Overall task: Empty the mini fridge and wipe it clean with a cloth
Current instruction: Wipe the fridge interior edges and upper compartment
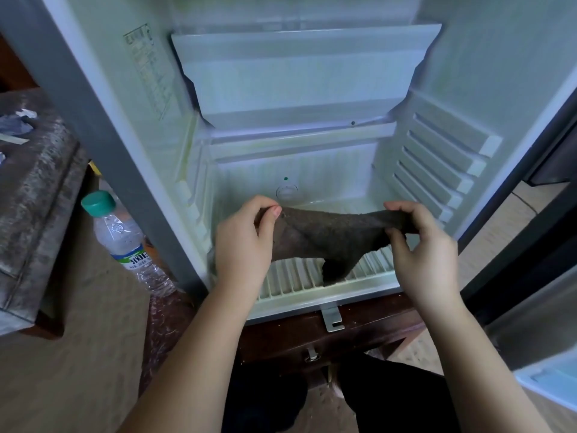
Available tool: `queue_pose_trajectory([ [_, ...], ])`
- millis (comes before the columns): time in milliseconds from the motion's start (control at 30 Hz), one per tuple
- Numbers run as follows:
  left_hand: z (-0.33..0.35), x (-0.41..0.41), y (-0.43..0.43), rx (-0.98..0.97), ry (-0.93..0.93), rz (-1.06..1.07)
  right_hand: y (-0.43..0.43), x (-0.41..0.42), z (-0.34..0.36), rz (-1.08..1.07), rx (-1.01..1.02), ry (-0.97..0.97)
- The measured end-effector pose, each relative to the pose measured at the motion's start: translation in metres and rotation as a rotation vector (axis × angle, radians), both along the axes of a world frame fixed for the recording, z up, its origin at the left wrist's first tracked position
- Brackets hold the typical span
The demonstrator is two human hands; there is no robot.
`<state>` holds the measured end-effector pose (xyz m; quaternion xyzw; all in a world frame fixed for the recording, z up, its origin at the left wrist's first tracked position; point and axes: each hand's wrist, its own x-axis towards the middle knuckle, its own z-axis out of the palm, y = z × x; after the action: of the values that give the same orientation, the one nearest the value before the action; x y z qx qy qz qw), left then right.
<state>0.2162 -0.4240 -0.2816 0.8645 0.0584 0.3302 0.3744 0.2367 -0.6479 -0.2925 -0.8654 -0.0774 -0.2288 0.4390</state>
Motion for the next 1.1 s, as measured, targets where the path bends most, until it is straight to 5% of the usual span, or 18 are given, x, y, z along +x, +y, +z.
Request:
queue_pose_trajectory([
  [300, 0.010, 0.041, 0.011, -0.095, 0.045, -0.004, 0.013, 0.033, 0.029, -0.138, -0.084, -0.083],
  [567, 0.014, 0.040, 0.008, 0.101, -0.207, -0.029, 0.000, 0.044, 0.030, -0.184, -0.143, -0.194],
  [633, 0.004, 0.036, 0.009, 0.187, -0.038, -0.092, -0.004, 0.032, 0.002, -0.172, -0.120, -0.088],
  [767, -0.022, 0.019, 0.013, 0.318, 0.691, -0.293, -0.007, 0.012, -0.039, 0.000, -0.074, 0.228],
  [833, -0.031, 0.012, 0.015, 0.350, 0.871, -0.340, -0.008, 0.009, -0.043, 0.075, -0.096, 0.399],
  [967, -0.033, 0.016, 0.014, 0.366, 0.816, -0.244, -0.011, 0.014, -0.049, 0.018, -0.137, 0.496],
  [1100, -0.032, 0.032, 0.012, 0.285, 0.602, -0.100, -0.005, 0.027, -0.045, -0.078, -0.060, 0.349],
])
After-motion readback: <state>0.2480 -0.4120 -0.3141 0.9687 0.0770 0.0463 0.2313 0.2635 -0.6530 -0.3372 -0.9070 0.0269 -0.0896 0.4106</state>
